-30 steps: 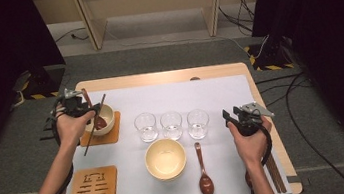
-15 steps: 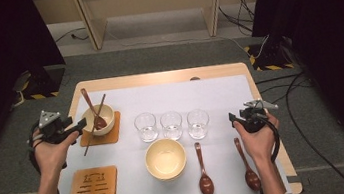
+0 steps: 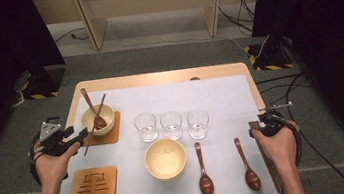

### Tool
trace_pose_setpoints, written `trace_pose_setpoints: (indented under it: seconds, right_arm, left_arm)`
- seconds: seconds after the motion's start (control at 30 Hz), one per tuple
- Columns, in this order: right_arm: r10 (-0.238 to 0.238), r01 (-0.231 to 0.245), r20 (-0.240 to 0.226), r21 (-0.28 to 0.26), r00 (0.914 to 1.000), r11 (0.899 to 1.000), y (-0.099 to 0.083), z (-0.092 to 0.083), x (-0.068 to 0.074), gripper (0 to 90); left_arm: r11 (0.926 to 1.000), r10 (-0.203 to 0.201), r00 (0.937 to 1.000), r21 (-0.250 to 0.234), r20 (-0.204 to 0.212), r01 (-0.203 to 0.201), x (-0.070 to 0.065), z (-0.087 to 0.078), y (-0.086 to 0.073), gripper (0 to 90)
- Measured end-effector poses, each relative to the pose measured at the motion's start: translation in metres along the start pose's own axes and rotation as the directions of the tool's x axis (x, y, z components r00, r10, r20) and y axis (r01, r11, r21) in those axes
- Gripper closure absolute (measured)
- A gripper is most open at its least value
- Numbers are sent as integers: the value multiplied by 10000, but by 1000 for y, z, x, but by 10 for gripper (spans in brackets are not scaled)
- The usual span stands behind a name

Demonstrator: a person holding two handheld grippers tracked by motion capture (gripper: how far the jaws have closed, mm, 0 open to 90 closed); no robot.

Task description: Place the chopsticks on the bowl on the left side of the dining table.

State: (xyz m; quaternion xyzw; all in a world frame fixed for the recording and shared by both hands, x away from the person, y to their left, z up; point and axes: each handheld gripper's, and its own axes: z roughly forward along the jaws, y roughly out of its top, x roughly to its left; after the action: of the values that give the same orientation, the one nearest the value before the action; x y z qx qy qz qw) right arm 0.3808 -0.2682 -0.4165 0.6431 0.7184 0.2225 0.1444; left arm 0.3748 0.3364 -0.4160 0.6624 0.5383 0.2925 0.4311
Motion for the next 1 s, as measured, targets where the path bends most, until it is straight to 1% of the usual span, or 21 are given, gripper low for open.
trace_pose_setpoints:
  seconds: [0.03,0.07,0.1,0.17,0.2,0.27,0.37,0.4,0.43,0.5,0.53,0.57,0.63,0.67,0.73,0.77,0.8,0.83,0.9,0.93,1.0]
  right_arm:
    - [91,-93,52,428,9999,9990,-1,0,-2,634]
    - [225,-228,59,737,9997,9970,-2,1,-3,640]
    - [137,-145,79,1074,9999,9941,-3,2,-6,647]
    - [263,-281,132,1694,9996,9851,-6,5,-9,666]
    - [309,-326,118,1910,9995,9810,-7,7,-10,678]
    - [331,-336,63,2001,9994,9792,-9,8,-12,707]
    - [488,-479,15,2245,9988,9733,-11,10,-13,722]
    - [466,-453,-3,2299,9989,9722,-12,11,-13,727]
    - [566,-541,-35,2360,9984,9702,-12,12,-13,731]
    - [585,-561,-23,2479,9983,9672,-11,14,-12,736]
    - [465,-443,-28,2505,9989,9671,-11,15,-13,738]
    - [578,-558,-7,2538,9983,9656,-10,16,-12,740]
    - [497,-488,32,2583,9988,9648,-10,19,-13,743]
    - [604,-600,64,2632,9982,9629,-10,20,-13,744]
    - [510,-511,72,2652,9987,9628,-10,22,-15,747]
    - [665,-670,109,2686,9977,9609,-10,23,-15,748]
    - [628,-633,105,2686,9980,9612,-10,24,-15,749]
    - [695,-703,128,2777,9975,9581,-10,25,-15,750]
    - [665,-680,150,2809,9977,9573,-10,27,-15,753]
    - [541,-555,128,2803,9985,9583,-10,28,-16,754]
    - [590,-627,215,2843,9980,9567,-10,29,-14,757]
  left_arm:
    - [10000,-28,10000,0,15,28,0,0,0,425]
    - [10000,-16,10000,11,-3,16,0,0,-1,426]
    - [10000,-10,10000,12,-29,10,0,-1,-1,426]
    - [10000,-46,10000,8,-47,46,0,-2,-2,425]
    - [10000,-42,10000,14,-89,42,0,-2,-2,426]
    - [10000,-80,9999,28,-99,81,1,-2,-3,426]
    - [10000,-87,9999,42,-121,87,2,-3,-3,426]
    - [9999,-99,9999,50,-89,100,2,-3,-3,426]
    - [9999,-113,9999,51,-67,113,2,-3,-3,426]
    - [9999,-142,9999,31,-52,142,2,-3,-4,427]
    - [9999,-145,9999,26,-70,145,2,-3,-4,427]
    - [9999,-141,9999,18,-95,141,2,-3,-4,427]
    - [9999,-162,9998,-1,-96,162,3,-3,-4,427]
    - [9999,-173,9998,-7,-100,172,3,-3,-4,427]
    - [9998,-174,9998,-12,-91,174,3,-3,-4,428]
    - [9998,-177,9998,-7,-87,177,3,-3,-4,428]
    - [9999,-164,9998,9,-88,164,3,-3,-4,428]
    - [9999,-156,9998,11,-95,156,2,-3,-5,428]
    - [9999,-153,9998,20,-93,153,2,-3,-5,428]
    - [9999,-152,9998,20,-98,152,2,-3,-5,428]
    - [9999,-162,9998,-32,-114,161,2,-4,-5,429]
